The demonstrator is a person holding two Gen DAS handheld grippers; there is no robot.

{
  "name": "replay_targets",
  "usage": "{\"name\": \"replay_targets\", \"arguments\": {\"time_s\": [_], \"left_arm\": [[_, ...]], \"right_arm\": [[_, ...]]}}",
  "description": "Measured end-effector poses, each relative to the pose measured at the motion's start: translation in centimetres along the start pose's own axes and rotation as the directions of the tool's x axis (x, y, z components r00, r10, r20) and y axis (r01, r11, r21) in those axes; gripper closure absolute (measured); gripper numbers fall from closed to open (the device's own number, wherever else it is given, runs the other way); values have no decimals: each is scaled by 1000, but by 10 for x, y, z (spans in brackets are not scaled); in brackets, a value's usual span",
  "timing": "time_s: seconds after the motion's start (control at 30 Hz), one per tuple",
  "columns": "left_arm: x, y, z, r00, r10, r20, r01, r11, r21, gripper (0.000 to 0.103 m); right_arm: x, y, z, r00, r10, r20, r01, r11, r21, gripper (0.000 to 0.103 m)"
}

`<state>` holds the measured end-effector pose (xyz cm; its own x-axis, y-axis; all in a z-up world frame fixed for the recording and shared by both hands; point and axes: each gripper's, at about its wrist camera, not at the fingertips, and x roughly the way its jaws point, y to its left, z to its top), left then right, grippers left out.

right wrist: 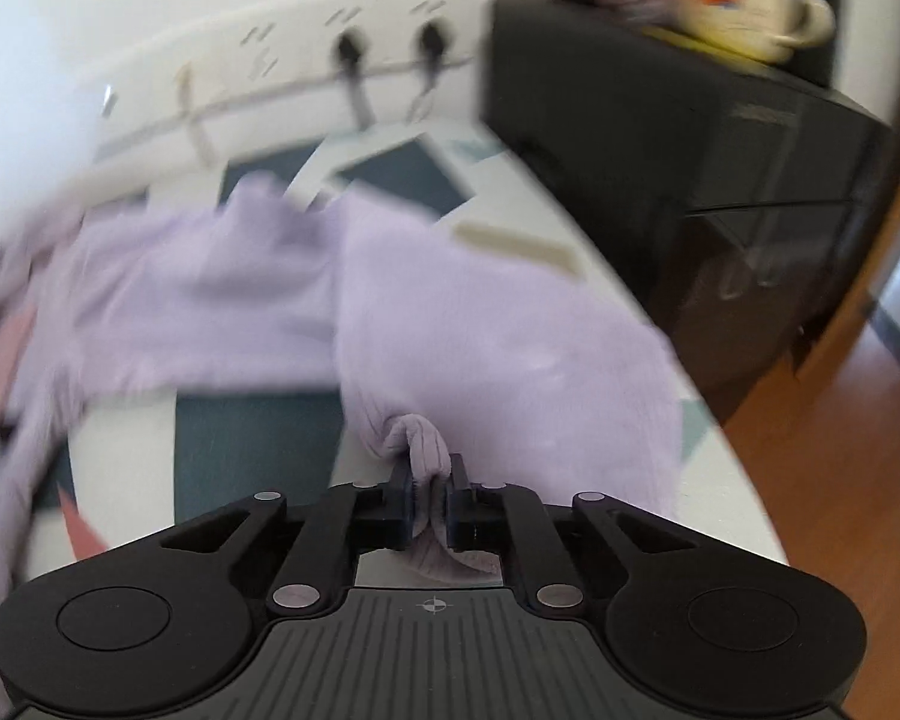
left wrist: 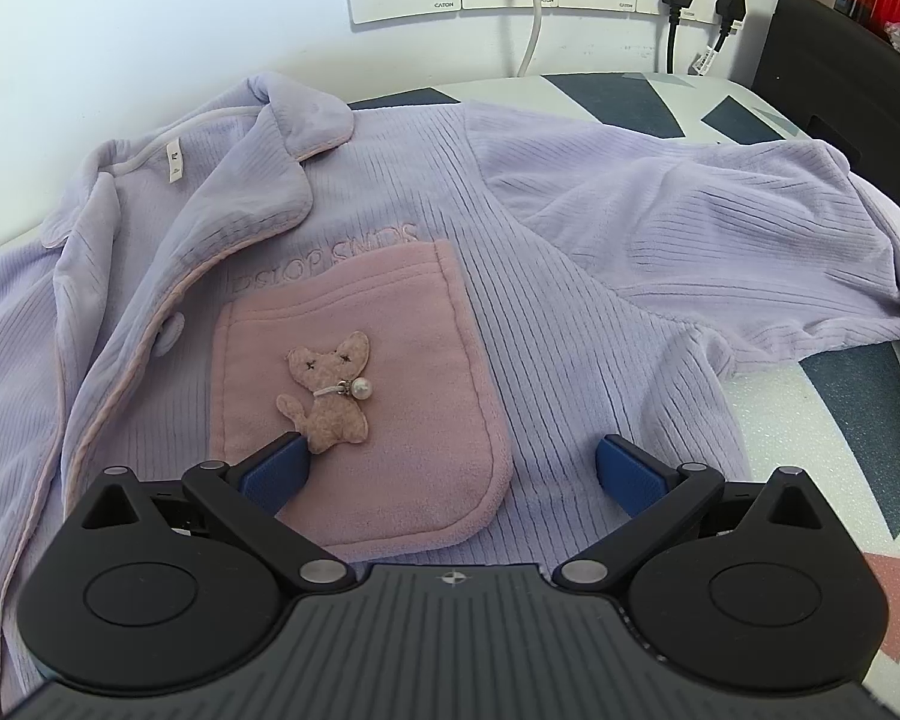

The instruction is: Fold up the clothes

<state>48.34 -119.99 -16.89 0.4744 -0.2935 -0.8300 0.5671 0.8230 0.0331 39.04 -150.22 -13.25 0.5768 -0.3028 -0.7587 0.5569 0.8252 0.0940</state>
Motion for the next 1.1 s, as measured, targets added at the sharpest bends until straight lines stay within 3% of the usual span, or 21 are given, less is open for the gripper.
{"name": "replay_targets", "arguments": {"time_s": [0.07, 0.13, 0.2, 0.33, 0.37, 0.47, 0.5, 0.7, 0.8, 0.87, 0.97, 1.03, 1.1], "left_arm": [[0, 0, 0, 1000, 0, 0, 0, 1000, 0, 0], [0, 0, 0, 1000, 0, -2, 0, 1000, -1, 0], [0, 0, 1, 1000, 1, -4, -1, 1000, -2, 0], [0, -1, 2, 1000, 5, -11, -5, 1000, -6, 0], [0, 0, 2, 1000, 5, -14, -5, 1000, -7, 0], [0, 0, 3, 1000, 4, -19, -5, 1000, -7, 0], [0, 1, 3, 1000, 4, -21, -4, 1000, -6, 0], [-1, 2, 3, 1000, -1, -22, 1, 1000, -2, 0], [-1, 3, 2, 1000, -1, -22, 1, 1000, -4, 0], [-2, 2, 2, 1000, 0, -22, 0, 1000, -4, 0], [-1, 2, 3, 1000, -1, -22, 1, 1000, -8, 0], [-1, 3, 4, 1000, -7, -26, 6, 1000, -15, 0], [-2, 4, 5, 999, -12, -30, 11, 1000, -22, 0]], "right_arm": [[-19, -19, 15, 997, -15, 80, 8, 997, 77, 96], [-52, -43, 33, 978, -17, 209, -28, 978, 208, 96], [-89, -67, 50, 936, -35, 350, -90, 938, 334, 96], [-156, -89, 69, 794, -42, 606, -259, 878, 401, 96], [-165, -89, 72, 775, -43, 630, -271, 878, 394, 96], [-174, -83, 79, 764, -88, 639, -216, 898, 382, 96], [-173, -84, 80, 769, -102, 631, -199, 900, 388, 96], [-137, -106, 77, 869, -205, 450, -77, 843, 533, 96], [-102, -114, 73, 918, -207, 338, -22, 824, 566, 96], [-88, -118, 67, 945, -178, 275, -18, 811, 585, 96], [-75, -108, 61, 970, -102, 219, -40, 828, 560, 96], [-69, -93, 63, 985, -5, 172, -84, 855, 512, 95], [-62, -73, 65, 984, 114, 136, -166, 866, 472, 95]]}}
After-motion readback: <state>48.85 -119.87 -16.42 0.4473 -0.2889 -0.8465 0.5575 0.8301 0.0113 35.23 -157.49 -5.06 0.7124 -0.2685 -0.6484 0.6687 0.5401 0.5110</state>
